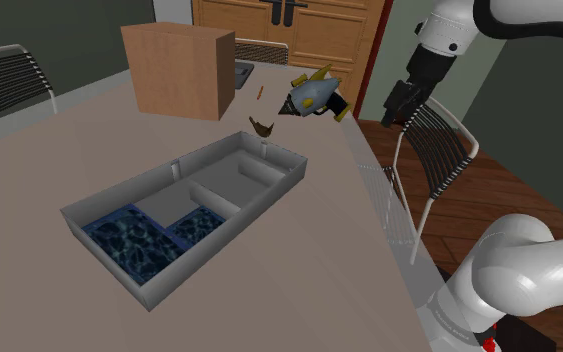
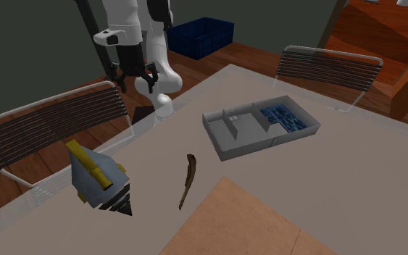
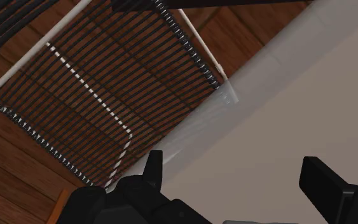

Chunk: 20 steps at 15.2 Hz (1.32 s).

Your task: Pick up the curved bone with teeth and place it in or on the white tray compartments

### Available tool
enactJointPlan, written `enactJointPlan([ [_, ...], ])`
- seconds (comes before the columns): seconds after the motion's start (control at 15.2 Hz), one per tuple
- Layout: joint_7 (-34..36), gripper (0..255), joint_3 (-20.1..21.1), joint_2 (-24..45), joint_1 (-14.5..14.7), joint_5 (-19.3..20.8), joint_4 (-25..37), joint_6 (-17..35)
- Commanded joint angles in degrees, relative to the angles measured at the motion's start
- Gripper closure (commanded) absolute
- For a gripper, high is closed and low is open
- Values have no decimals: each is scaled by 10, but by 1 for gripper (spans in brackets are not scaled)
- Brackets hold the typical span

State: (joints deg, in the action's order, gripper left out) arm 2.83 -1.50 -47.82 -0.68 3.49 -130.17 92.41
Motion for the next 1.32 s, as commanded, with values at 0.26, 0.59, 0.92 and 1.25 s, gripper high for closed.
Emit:
enactJointPlan([
  [0.26, 49, 0, 28, 63, 4, -25, 19, 47],
  [0.59, 107, 0, 60, 150, 6, -47, 60, 99],
  [0.92, 163, 0, 89, 245, 6, -57, 121, 140],
  [1.25, 218, 0, 114, 346, 7, -55, 202, 168],
])
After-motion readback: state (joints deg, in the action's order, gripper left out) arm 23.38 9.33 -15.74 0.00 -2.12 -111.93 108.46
